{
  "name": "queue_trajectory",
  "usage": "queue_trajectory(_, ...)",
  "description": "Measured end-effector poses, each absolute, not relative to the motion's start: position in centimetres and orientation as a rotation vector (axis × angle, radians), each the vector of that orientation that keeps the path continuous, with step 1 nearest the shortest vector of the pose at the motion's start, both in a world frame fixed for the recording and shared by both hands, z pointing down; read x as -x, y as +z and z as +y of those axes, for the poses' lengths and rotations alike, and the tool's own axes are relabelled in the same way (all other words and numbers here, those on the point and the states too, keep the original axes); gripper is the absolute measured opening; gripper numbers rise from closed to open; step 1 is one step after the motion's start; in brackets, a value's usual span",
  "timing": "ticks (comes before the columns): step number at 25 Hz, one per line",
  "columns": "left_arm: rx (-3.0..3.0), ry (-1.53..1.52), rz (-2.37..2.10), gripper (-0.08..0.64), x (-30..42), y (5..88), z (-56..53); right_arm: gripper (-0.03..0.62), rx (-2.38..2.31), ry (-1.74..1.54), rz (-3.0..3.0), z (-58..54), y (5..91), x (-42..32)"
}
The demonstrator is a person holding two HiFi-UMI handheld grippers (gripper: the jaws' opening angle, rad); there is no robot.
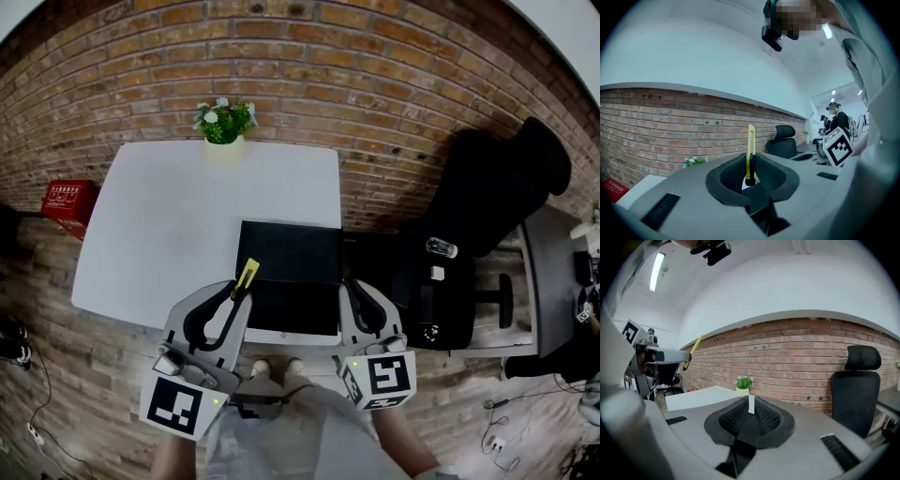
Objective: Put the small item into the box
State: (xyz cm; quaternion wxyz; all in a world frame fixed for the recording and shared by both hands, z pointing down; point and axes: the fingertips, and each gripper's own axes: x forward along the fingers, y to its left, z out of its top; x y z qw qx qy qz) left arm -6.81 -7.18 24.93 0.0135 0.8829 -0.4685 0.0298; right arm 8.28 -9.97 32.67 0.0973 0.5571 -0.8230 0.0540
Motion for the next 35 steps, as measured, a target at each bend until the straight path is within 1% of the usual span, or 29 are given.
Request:
queue_trajectory(5,-2.794,0.083,-1.455,0.074,6.0,23.3,-7.7,0.061,-1.684,0.073,-2.460,-10.5,29.3,-9.7)
queue_trajectory(9,-2.806,0.071,-1.459,0.074,6.1,22.7,-8.0,0.061,-1.716,0.071,-2.464,-10.8,28.4,-10.4)
queue_trajectory(23,-2.798,0.063,-1.459,0.074,6.5,23.1,-9.0,0.061,-1.714,0.089,-2.446,-11.8,29.0,-10.3)
queue_trajectory(35,-2.841,0.192,-1.312,0.074,5.0,26.7,-10.6,0.061,-1.763,0.136,-2.378,-11.0,30.2,-11.5)
